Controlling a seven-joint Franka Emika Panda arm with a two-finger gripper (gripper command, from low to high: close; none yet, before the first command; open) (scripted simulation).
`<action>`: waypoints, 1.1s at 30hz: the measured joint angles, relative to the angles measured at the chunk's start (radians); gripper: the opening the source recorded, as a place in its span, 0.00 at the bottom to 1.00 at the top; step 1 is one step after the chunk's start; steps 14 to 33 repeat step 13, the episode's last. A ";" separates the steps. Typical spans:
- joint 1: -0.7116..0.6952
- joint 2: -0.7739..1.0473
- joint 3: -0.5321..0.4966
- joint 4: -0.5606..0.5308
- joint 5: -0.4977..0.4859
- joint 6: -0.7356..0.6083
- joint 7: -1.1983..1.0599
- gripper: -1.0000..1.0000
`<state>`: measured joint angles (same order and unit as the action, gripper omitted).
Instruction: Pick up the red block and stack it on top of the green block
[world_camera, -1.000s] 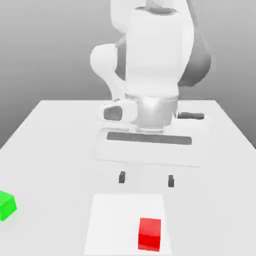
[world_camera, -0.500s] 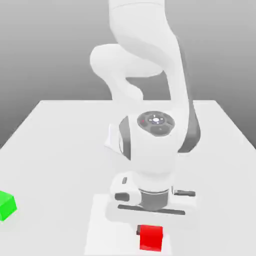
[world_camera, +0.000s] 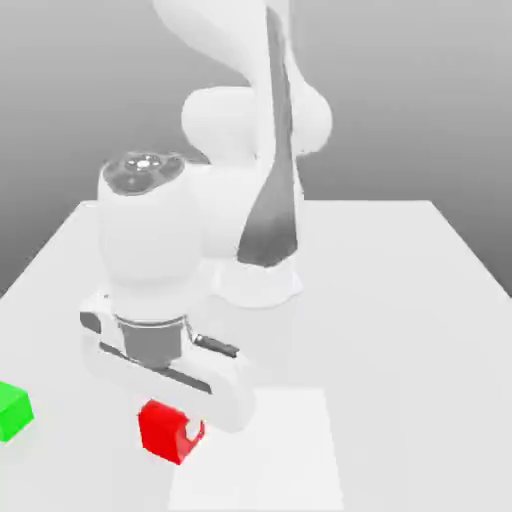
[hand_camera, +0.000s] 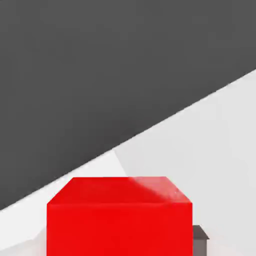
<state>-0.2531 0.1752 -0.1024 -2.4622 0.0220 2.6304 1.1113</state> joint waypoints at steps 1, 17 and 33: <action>-0.027 -0.002 -0.027 0.005 0.009 -0.008 0.005 0.00; -0.242 0.141 -0.145 0.063 0.159 0.071 -0.025 1.00; -0.242 0.141 -0.145 0.063 0.159 0.071 -0.025 1.00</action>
